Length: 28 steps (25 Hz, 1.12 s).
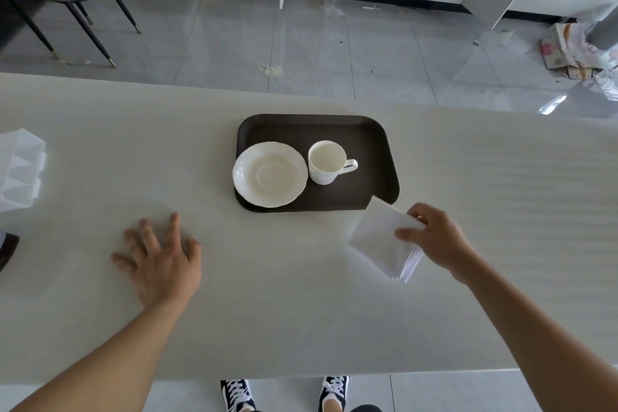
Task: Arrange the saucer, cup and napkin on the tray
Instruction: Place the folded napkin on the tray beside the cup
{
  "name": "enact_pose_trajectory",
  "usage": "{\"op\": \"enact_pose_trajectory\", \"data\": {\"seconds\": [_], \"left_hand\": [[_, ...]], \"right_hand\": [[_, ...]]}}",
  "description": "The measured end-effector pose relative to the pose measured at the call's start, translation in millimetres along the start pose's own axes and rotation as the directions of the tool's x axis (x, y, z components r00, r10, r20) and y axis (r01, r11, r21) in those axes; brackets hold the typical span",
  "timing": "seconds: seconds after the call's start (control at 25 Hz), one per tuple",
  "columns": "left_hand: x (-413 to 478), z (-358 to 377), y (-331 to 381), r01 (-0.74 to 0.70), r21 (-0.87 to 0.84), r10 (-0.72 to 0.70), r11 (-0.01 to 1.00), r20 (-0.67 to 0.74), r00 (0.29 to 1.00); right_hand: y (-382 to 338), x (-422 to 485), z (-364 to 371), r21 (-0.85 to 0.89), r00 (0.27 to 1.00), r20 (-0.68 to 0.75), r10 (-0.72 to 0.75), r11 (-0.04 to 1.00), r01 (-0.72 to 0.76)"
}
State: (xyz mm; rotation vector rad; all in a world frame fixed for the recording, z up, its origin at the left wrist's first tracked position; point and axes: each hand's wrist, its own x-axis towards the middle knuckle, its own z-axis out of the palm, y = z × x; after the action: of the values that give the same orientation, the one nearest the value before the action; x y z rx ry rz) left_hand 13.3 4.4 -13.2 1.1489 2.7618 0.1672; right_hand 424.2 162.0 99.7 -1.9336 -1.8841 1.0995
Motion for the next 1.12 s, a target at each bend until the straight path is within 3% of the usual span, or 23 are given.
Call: {"op": "enact_pose_trajectory", "data": {"seconds": [0.08, 0.2, 0.52, 0.64, 0.8, 1.12], "left_hand": [[0, 0, 1, -0.007, 0.000, 0.007, 1.000, -0.009, 1.000], [1, 0, 1, 0.000, -0.006, -0.001, 1.000, -0.023, 1.000], [0, 0, 1, 0.013, 0.002, -0.013, 1.000, 0.004, 1.000], [0, 2, 0, 0.024, 0.002, -0.024, 1.000, 0.002, 1.000], [1, 1, 1, 0.023, 0.001, -0.023, 1.000, -0.002, 1.000], [0, 1, 1, 0.025, 0.018, -0.025, 1.000, 0.005, 1.000]], "right_hand": [[-10, 13, -9, 0.210, 0.991, -0.111, 0.074, 0.976, -0.049], [-19, 33, -9, 0.507, 0.963, -0.189, 0.193, 0.859, -0.073], [-34, 77, 26, 0.770, 0.871, -0.202, 0.449, 0.622, -0.142], [-36, 82, 38, 0.800, 0.864, -0.191, 0.465, 0.585, -0.138], [-34, 84, 49, 0.737, 0.862, -0.242, 0.445, 0.663, -0.135], [-30, 85, 57, 0.670, 0.886, -0.195, 0.420, 0.717, -0.193]]}}
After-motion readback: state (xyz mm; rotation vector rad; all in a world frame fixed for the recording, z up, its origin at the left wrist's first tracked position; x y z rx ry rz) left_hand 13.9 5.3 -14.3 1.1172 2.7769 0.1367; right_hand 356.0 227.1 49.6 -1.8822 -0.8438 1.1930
